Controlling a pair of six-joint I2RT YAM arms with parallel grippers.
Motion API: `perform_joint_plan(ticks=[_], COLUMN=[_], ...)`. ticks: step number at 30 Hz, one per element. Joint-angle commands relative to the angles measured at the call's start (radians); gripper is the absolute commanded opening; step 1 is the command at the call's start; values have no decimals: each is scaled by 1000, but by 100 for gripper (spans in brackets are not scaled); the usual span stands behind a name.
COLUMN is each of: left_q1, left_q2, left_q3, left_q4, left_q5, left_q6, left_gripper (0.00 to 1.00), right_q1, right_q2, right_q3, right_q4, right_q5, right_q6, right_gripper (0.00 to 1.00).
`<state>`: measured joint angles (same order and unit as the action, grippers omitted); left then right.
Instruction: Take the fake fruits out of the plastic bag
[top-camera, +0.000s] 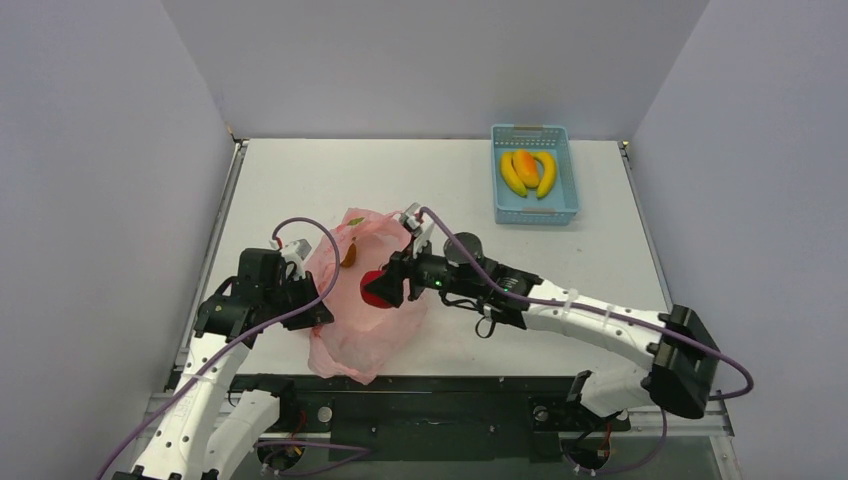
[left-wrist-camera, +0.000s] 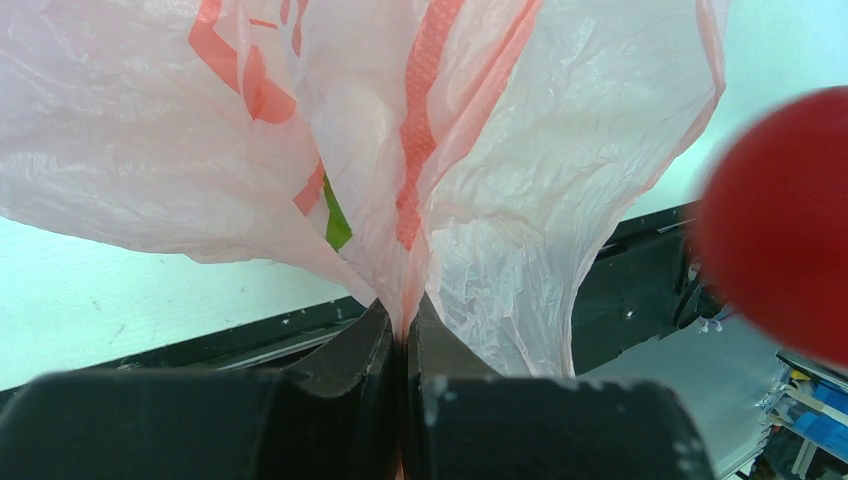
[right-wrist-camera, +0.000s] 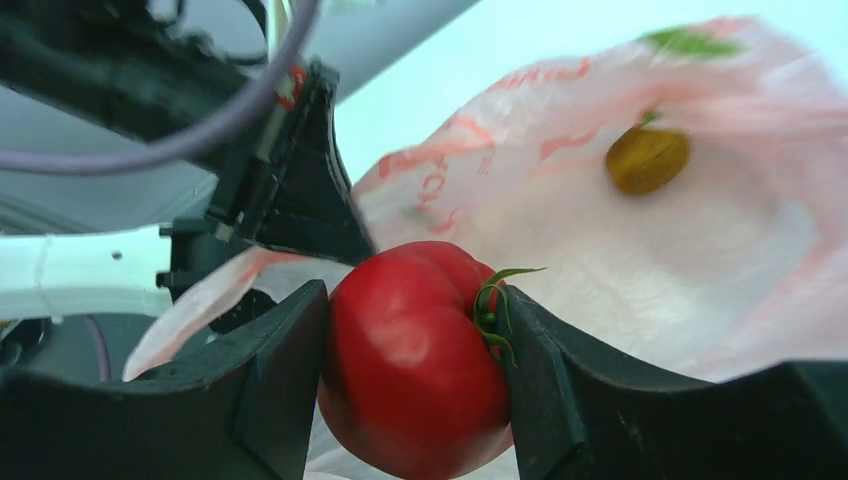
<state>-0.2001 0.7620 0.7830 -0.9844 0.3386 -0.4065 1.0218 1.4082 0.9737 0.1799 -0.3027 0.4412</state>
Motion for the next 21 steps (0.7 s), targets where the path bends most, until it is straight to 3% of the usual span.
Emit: perform_joint_plan(ticks=[1,4,6,8,12,16,21], left_q1=[4,5,4,4,4,5,4], left_q2=[-7,-9,-13,-16,-26,-30,-35], left_q3=[31,30,30,30,30,30,30], left_q4=[22,22,20,20,20,21,21], left_q5=[14,16,15,15,12,10,12], left_q6=[12,13,12,13,12,10,10], left_gripper=[1,1,2,2,1,1,2], right_q1=[-42,-93,-125,-166,-321,-458,-588], right_q2=[-158,-217,-245,-245,-157,-12,192], right_q3=[16,41,60,94,196,296,417], right_q4=[-80,-146,-171,-215,-287,-327,-350], right_q5=[100,222,391,666,941,1062,1109], right_q6=[-61,-129,-177,-211,-237,-291,-337], right_gripper=[0,0,0,0,0,0,0])
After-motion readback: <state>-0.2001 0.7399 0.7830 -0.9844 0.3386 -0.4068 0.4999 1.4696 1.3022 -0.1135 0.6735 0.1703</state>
